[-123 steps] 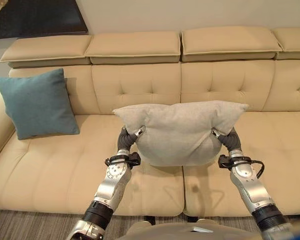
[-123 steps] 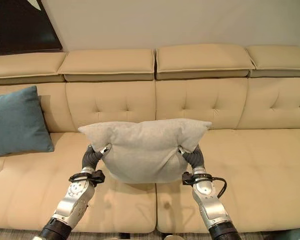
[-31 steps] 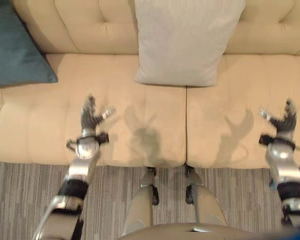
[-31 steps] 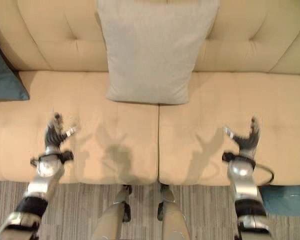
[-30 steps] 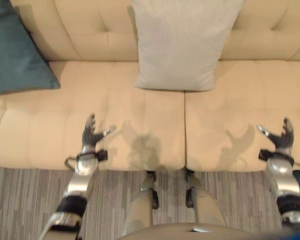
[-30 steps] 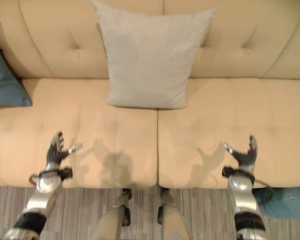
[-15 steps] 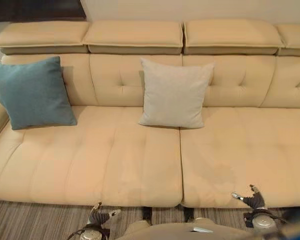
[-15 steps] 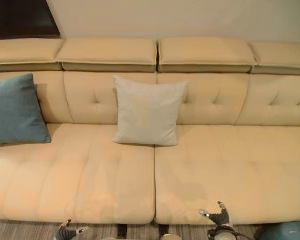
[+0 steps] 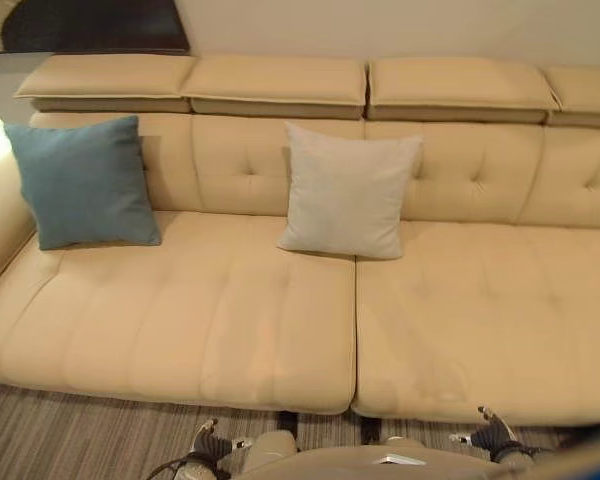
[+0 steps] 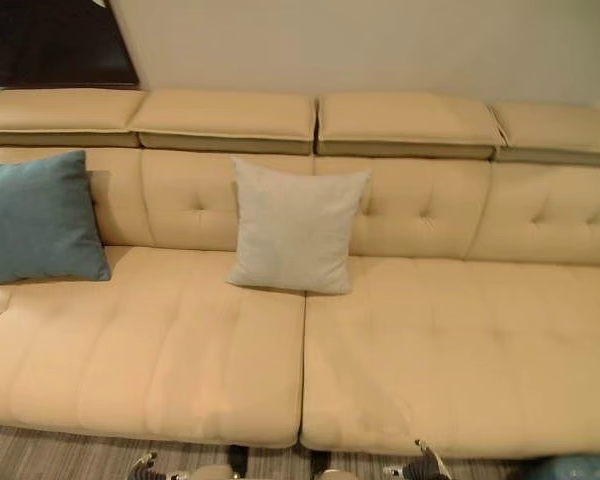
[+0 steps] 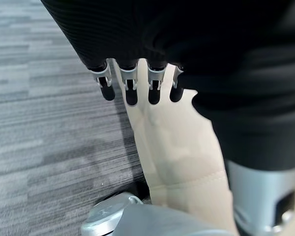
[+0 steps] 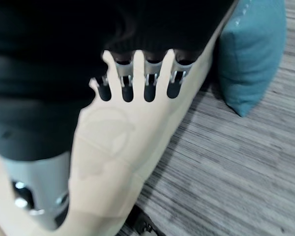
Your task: Pick up all the scattered cushions and arrange them neatly on the sofa.
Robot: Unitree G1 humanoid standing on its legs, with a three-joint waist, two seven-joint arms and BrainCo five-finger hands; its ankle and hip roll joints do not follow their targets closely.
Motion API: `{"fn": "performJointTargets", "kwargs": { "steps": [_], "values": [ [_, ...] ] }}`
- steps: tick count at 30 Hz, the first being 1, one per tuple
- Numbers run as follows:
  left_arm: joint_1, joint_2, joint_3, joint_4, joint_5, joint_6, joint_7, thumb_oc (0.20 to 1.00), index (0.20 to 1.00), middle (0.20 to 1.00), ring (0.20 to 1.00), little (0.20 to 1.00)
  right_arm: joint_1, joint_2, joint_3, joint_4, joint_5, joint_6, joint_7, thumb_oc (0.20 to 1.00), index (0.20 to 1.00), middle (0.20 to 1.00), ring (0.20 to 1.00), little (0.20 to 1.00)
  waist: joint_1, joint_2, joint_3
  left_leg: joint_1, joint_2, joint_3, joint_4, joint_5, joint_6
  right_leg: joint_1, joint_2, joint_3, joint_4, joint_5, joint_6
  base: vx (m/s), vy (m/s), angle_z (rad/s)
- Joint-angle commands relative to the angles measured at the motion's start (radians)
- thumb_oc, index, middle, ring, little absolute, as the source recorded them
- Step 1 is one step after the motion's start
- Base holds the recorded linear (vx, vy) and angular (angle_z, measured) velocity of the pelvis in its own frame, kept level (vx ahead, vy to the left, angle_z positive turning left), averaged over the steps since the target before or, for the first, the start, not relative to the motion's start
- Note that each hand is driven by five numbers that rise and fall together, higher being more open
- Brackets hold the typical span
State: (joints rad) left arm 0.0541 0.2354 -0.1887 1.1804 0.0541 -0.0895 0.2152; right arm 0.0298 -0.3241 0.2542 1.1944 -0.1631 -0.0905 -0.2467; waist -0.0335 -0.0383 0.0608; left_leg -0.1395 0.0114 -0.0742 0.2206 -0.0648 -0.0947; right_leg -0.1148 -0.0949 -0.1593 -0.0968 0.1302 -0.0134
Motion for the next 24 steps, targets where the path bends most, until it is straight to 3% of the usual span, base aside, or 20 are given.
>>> {"fn": "performJointTargets", "kwargs": {
  "steps": [1,4,8,11,16,17,19,23,24],
  "values": [
    [-0.042,0.003,-0.012,-0.029,0.0,-0.013,-0.005,1.0,1.0,1.0,1.0,1.0,-0.065,-0.01,-0.013,-0.003,-0.011,0.015,0.002,1.0,1.0,1.0,1.0,1.0,0.016,-0.006,0.041,0.083,-0.012,-0.085,-0.056,-0.065,0.026,0.028,0.013,0.057,0.016,-0.049,0.127,-0.09,0.194,-0.29],
    [-0.062,0.015,-0.03,-0.036,0.006,-0.007,-0.015,1.0,1.0,1.0,1.0,1.0,-0.078,-0.012,-0.016,0.01,-0.011,0.023,0.01,1.0,1.0,1.0,1.0,1.0,0.003,-0.006,0.036,0.1,-0.018,-0.091,-0.115,-0.071,0.04,0.0,-0.004,0.072,0.038,-0.034,0.133,-0.09,0.191,-0.43],
    [-0.092,0.019,-0.049,-0.008,0.029,0.002,-0.013,1.0,1.0,1.0,1.0,1.0,-0.1,0.007,-0.028,0.01,0.012,0.035,0.014,1.0,1.0,1.0,1.0,1.0,-0.006,-0.006,0.049,0.125,-0.05,-0.057,-0.167,-0.065,0.069,-0.073,-0.035,0.101,0.07,0.015,0.169,-0.17,0.237,-0.3],
    [-0.102,0.019,-0.052,0.023,0.042,0.01,-0.017,1.0,1.0,1.0,1.0,1.0,-0.124,0.02,-0.023,0.017,0.015,0.05,0.017,1.0,1.0,1.0,1.0,1.0,0.006,-0.004,0.07,0.122,-0.061,-0.016,-0.195,-0.043,0.09,-0.129,-0.054,0.077,0.097,0.044,0.192,-0.26,0.178,-0.78],
    [-0.111,0.035,-0.034,0.043,0.034,0.028,-0.032,1.0,1.0,1.0,1.0,1.0,-0.127,0.029,-0.015,0.055,0.024,0.048,0.033,1.0,1.0,1.0,1.0,1.0,0.064,0.023,0.082,0.072,-0.029,0.059,-0.197,0.007,0.121,-0.068,-0.078,-0.086,0.351,-0.123,0.14,-0.26,0.052,-0.96],
    [-0.102,0.04,-0.031,0.052,0.034,0.029,-0.034,1.0,1.0,1.0,1.0,1.0,-0.121,0.035,-0.016,0.053,0.03,0.043,0.036,1.0,1.0,1.0,1.0,1.0,0.083,0.006,0.069,0.071,-0.027,0.078,-0.203,0.012,0.113,-0.002,-0.069,-0.087,0.311,-0.144,0.134,-0.13,-0.125,-0.86],
    [-0.098,0.036,-0.033,0.045,0.023,0.027,-0.031,1.0,1.0,1.0,1.0,1.0,-0.121,0.031,-0.02,0.042,0.055,0.043,0.031,1.0,1.0,1.0,1.0,1.0,0.079,-0.02,0.049,0.046,-0.023,0.086,-0.166,0.015,0.097,0.032,-0.013,-0.029,0.23,-0.138,0.136,-0.03,-0.26,-0.69],
    [-0.103,0.024,-0.049,0.033,0.021,0.031,-0.04,1.0,1.0,1.0,1.0,1.0,-0.124,0.018,-0.021,0.03,0.07,0.04,0.031,1.0,1.0,1.0,1.0,1.0,0.067,-0.024,0.056,0.043,-0.007,0.096,-0.106,-0.007,0.076,0.072,0.008,-0.026,0.148,-0.139,0.12,-0.03,-0.158,-0.06],
    [-0.114,0.015,-0.062,0.013,0.011,0.028,-0.046,1.0,1.0,1.0,1.0,1.0,-0.128,0.012,-0.017,0.035,0.068,0.042,0.025,1.0,1.0,1.0,1.0,1.0,0.068,-0.024,0.066,0.024,-0.008,0.072,-0.059,-0.012,0.067,0.075,0.009,-0.013,0.133,-0.132,0.116,-0.1,-0.027,0.0]
  ]
}}
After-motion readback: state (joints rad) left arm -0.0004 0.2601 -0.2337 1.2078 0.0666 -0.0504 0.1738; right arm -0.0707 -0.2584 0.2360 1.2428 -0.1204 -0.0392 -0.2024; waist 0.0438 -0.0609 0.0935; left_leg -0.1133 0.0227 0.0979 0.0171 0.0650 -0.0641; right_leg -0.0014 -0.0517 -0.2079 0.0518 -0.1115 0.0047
